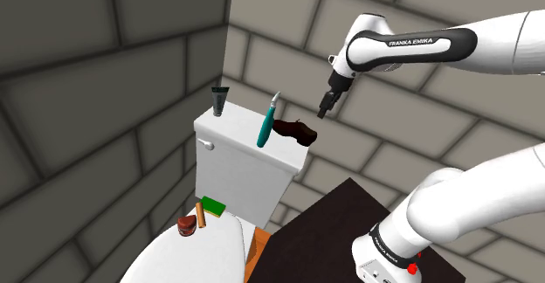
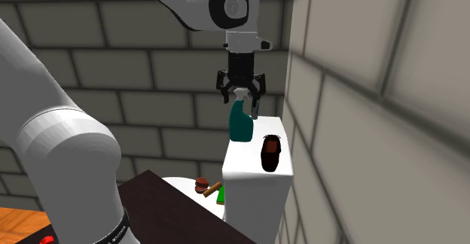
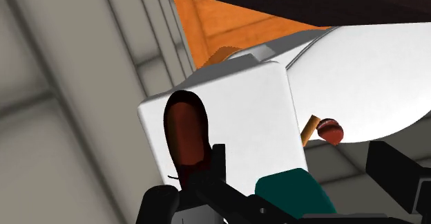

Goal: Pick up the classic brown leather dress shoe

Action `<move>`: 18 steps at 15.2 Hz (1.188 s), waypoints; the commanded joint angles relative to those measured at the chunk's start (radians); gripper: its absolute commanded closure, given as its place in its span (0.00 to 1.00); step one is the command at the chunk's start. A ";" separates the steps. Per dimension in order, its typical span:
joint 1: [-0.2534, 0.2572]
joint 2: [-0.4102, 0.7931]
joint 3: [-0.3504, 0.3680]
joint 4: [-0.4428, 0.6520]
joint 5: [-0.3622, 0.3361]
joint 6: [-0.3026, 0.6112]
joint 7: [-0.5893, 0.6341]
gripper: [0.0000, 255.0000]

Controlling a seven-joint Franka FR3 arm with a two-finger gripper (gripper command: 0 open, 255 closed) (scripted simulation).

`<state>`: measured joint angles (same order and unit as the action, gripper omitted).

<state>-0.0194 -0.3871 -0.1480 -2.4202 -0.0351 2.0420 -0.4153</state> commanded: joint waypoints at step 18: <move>-0.012 0.587 -0.066 0.237 0.200 0.389 -0.302 0.00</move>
<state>-0.0307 0.1920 -0.2152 -2.1786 0.1602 2.4180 -0.7128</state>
